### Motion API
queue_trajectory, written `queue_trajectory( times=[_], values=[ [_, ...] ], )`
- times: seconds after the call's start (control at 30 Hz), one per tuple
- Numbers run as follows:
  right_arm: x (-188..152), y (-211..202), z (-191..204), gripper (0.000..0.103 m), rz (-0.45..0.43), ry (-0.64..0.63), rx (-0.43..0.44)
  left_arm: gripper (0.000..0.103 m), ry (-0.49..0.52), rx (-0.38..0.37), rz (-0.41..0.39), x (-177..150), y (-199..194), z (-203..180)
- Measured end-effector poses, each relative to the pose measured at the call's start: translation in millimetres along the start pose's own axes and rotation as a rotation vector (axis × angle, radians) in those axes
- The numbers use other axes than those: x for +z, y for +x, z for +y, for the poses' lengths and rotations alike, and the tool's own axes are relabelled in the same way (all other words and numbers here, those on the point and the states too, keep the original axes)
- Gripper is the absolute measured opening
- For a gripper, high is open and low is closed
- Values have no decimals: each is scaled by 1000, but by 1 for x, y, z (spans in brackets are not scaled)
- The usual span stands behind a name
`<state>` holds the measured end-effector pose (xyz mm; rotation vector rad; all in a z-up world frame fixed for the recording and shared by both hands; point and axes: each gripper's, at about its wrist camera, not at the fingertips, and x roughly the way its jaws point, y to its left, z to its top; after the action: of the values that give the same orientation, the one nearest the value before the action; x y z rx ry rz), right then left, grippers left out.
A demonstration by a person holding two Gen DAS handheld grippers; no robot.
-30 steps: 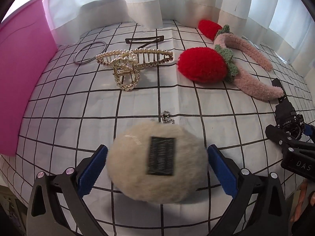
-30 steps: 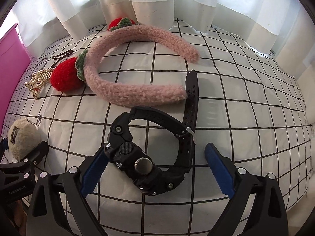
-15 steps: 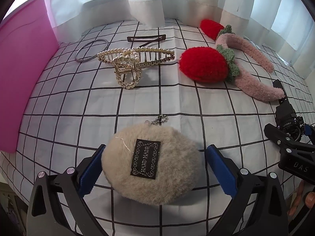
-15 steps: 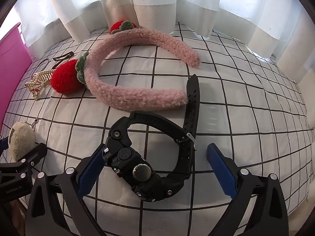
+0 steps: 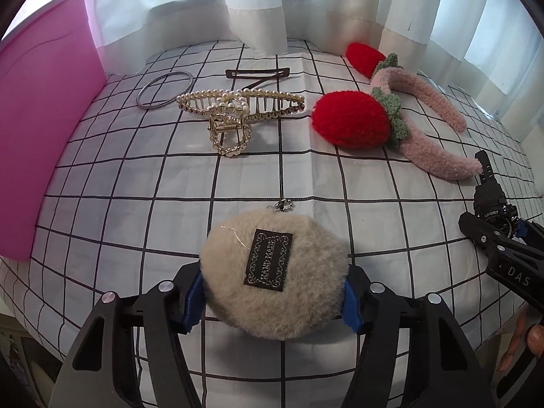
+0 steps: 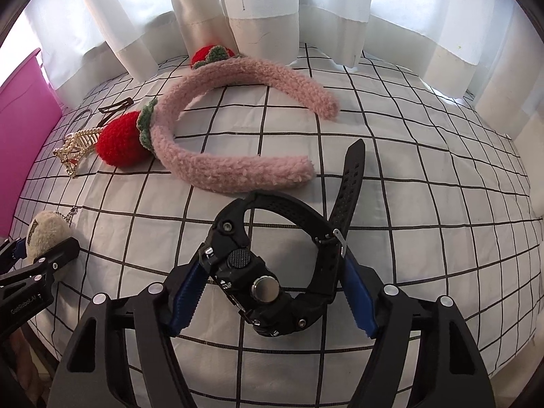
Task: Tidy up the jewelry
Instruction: 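Lift and carry the pom-pom and wristwatch over the pink tub with both tools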
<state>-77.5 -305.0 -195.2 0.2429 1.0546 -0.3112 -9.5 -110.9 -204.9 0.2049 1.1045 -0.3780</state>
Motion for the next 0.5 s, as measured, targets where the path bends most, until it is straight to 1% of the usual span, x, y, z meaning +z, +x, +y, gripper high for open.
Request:
queue_trajectory(
  times=[0.2,0.33,0.5],
  values=[
    [-4,-8,-2,70,0,15,30,58,-21,-4,-2,3,-8,7],
    [-3,-19,-1,70,-9,17,46,58,-37,-11,-37,11,-25,15],
    [6,-41,10,70,-41,3,65,58,-39,-24,-97,24,-53,24]
  ],
)
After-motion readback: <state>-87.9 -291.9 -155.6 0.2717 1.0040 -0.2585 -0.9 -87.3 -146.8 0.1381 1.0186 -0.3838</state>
